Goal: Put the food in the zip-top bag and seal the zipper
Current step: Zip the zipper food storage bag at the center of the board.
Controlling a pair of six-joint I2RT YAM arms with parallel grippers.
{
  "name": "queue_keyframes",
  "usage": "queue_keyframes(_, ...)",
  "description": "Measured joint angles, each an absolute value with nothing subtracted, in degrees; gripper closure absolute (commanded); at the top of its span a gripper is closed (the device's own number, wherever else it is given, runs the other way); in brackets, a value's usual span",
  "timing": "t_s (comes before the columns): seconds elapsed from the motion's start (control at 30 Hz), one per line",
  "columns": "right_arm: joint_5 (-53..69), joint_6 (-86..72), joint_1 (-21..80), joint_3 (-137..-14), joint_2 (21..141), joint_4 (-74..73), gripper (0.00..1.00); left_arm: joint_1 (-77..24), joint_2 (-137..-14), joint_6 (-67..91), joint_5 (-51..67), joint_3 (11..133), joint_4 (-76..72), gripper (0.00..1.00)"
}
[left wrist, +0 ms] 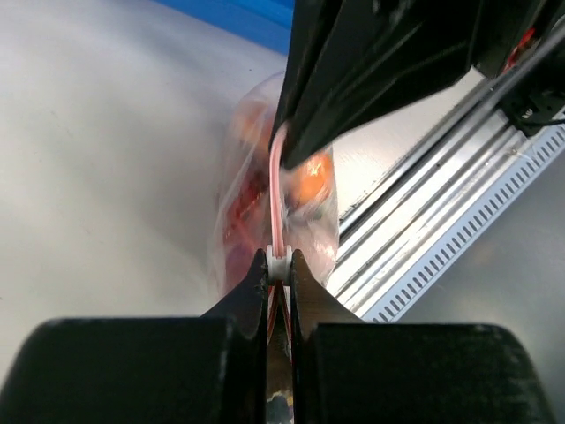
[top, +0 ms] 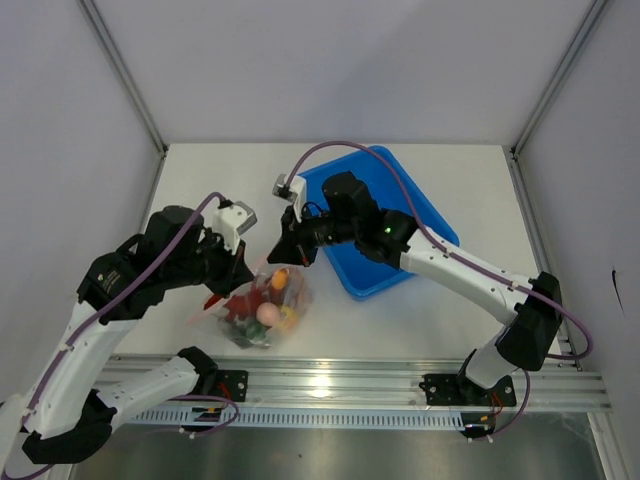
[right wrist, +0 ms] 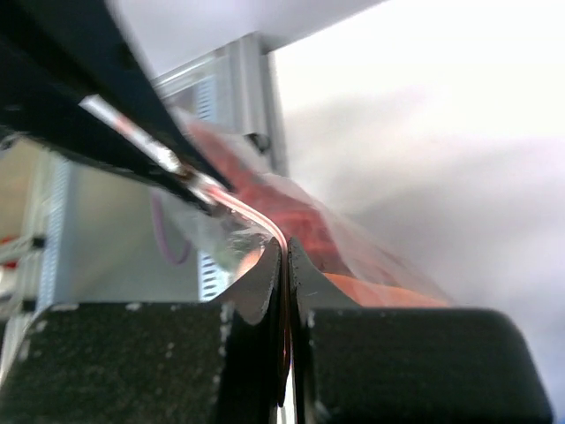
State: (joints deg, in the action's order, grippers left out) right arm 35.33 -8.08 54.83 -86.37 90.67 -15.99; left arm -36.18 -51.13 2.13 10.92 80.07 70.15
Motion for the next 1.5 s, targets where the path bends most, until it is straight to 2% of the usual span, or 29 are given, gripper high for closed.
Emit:
queue_keyframes(0.2, 28.0, -9.0, 53.0, -84.9, 89.8, -16.2, 1.00, -36.2, -50.4, 3.6, 5.1, 79.8, 70.3, 0.99)
queue_keyframes(0.47, 25.2, -9.0, 52.7, -84.2, 89.5, -16.4, 1.00, -36.2, -48.1, 5.9, -1.0, 80.0, 71.9, 0.99)
queue_keyframes(1.07, 23.0, -9.0, 50.7, -84.3, 89.5, -17.0, 1.00, -36.2, -44.6, 13.3, -6.9, 87.7, 76.9, 0.99)
queue_keyframes(1.5, 21.0, -10.1, 48.1, -84.4, 89.5, -17.7, 1.00, -36.2, -43.0, 21.6, -8.4, 87.9, 76.3, 0.99)
